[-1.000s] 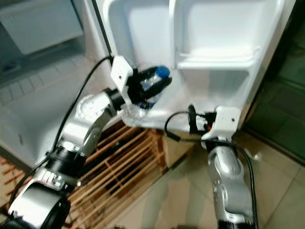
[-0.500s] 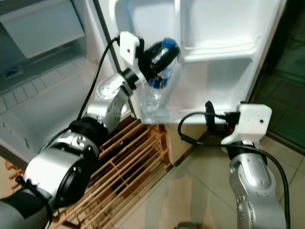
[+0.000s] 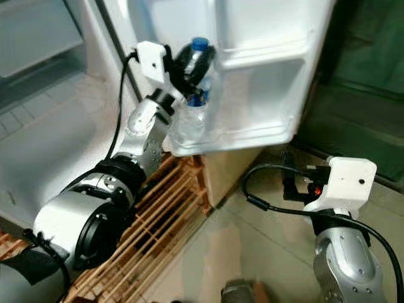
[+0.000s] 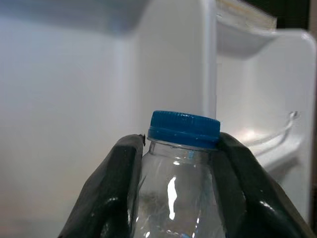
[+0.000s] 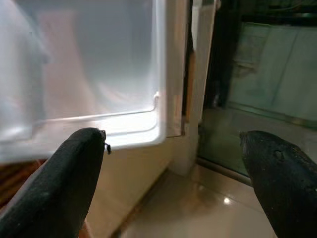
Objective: Restocking fridge
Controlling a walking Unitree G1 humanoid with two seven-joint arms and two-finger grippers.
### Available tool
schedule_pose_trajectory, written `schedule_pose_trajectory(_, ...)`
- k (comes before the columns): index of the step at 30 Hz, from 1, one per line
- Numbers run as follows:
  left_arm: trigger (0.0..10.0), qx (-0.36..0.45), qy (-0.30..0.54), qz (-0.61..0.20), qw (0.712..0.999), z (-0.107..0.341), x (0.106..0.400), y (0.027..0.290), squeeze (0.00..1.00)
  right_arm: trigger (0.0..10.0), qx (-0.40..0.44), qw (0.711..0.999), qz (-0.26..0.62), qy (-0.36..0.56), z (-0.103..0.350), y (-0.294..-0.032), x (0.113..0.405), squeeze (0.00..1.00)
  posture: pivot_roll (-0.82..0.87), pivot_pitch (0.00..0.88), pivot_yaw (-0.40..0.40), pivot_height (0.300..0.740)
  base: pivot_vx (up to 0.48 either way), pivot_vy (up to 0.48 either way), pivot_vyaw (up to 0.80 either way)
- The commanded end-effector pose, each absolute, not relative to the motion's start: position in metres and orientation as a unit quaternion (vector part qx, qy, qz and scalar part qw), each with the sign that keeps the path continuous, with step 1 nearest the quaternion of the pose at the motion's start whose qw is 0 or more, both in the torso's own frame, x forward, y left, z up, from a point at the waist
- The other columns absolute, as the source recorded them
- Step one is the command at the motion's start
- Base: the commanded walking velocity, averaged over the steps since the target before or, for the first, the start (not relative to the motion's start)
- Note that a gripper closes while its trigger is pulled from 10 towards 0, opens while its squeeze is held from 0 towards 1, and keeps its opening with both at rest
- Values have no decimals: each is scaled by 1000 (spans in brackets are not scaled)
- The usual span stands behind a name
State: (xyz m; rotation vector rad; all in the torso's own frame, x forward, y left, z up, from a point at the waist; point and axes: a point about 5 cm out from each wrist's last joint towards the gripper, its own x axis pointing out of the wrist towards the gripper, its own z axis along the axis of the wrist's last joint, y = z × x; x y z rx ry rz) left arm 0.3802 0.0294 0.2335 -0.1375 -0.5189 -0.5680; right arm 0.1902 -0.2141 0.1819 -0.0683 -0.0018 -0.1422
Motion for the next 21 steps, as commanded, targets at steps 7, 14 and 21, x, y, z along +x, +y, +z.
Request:
schedule_pose_trajectory(7,10000,6,-227,-249,942,185,365,33,0,10000,-48,997,-53,2,186,-217,200,275,-483,77,81,732,0,0,0)
schedule_pose_trajectory(14,10000,-29,-189,-189,963,171,369,51,0,10000,-49,998,-40,-6,186,-216,215,278,-444,14,84,732,0,0,0)
schedule_pose_trajectory(21,10000,-103,-187,-226,950,188,376,55,0,10000,-38,998,-39,-24,185,-211,226,275,-396,0,120,732,0,0,0)
